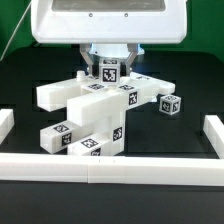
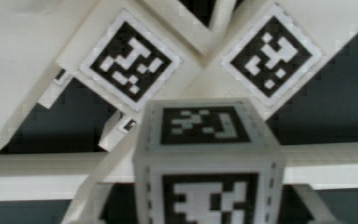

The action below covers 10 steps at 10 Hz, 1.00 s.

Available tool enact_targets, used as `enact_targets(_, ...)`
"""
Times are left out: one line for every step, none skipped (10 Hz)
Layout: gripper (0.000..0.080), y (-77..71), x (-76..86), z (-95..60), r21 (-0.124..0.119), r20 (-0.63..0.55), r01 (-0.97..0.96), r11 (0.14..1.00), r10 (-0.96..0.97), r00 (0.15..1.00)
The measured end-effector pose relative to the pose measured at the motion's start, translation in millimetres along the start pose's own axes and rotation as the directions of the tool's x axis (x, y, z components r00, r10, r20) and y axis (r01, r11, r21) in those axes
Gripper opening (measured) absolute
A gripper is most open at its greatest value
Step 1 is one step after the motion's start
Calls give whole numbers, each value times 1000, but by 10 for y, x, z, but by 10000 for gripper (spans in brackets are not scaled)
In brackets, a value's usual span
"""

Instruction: Assemble chair

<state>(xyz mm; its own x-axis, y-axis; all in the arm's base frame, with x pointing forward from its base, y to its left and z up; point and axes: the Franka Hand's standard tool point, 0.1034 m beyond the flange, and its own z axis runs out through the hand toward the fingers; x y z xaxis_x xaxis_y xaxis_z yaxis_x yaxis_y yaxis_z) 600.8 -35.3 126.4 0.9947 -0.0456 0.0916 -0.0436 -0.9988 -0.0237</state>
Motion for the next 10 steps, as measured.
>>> enact_targets(287, -8, 0, 0, 0, 0, 0, 1000, 0, 1000)
enact_targets(287, -9, -1, -2, 1, 0, -1, 1000, 1, 1000)
enact_targets(287, -5, 0, -7, 1, 0, -1, 1000, 1, 1000)
enact_targets(287, 8, -4, -1, 0, 1, -2, 1000, 2, 1000)
enact_targets(287, 29, 8, -1, -3, -8, 0, 1000, 0, 1000)
enact_targets(287, 43, 24, -1, -8, -21, 1, 1000, -1, 1000)
enact_targets(287, 42, 24, -1, -8, -21, 1, 1000, -1, 1000)
enact_targets(287, 42, 24, -1, -8, -21, 1, 1000, -1, 1000)
enact_targets(287, 36, 24, 0, -7, -20, -5, 1000, 4, 1000)
enact_targets(287, 8, 23, 1, -6, -20, -12, 1000, 12, 1000)
